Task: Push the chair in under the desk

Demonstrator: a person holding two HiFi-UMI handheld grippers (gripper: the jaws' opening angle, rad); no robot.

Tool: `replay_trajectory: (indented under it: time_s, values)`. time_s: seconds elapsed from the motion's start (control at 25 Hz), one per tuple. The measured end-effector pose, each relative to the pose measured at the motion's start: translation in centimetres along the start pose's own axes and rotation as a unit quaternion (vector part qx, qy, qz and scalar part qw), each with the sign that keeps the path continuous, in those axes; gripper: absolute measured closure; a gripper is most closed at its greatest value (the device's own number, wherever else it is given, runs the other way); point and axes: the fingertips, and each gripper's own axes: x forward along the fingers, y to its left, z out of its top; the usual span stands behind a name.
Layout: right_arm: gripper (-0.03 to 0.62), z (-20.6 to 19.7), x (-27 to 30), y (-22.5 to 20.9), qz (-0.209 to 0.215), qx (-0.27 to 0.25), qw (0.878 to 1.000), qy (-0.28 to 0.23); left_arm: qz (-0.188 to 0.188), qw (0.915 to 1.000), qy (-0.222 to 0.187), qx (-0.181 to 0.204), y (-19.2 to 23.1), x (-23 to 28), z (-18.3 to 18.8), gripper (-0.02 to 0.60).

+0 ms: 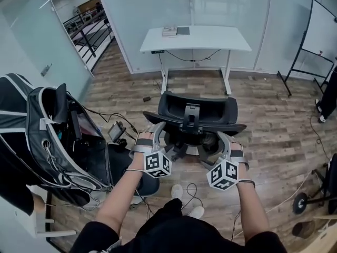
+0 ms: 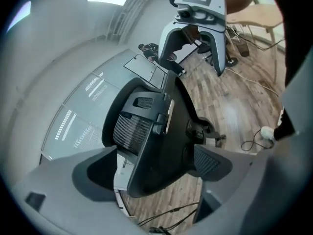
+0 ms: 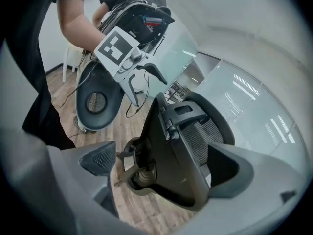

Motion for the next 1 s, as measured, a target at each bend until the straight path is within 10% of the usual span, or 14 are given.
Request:
replay_trajectory:
  time_s: [1.0]
  values:
    - [0.026,-4.5,10.9,-3.9,-0.001,-0.098,0.986,0.136,-0.045,0.9938,0.002,0.101,0.9,11.7,-2.2,0.097]
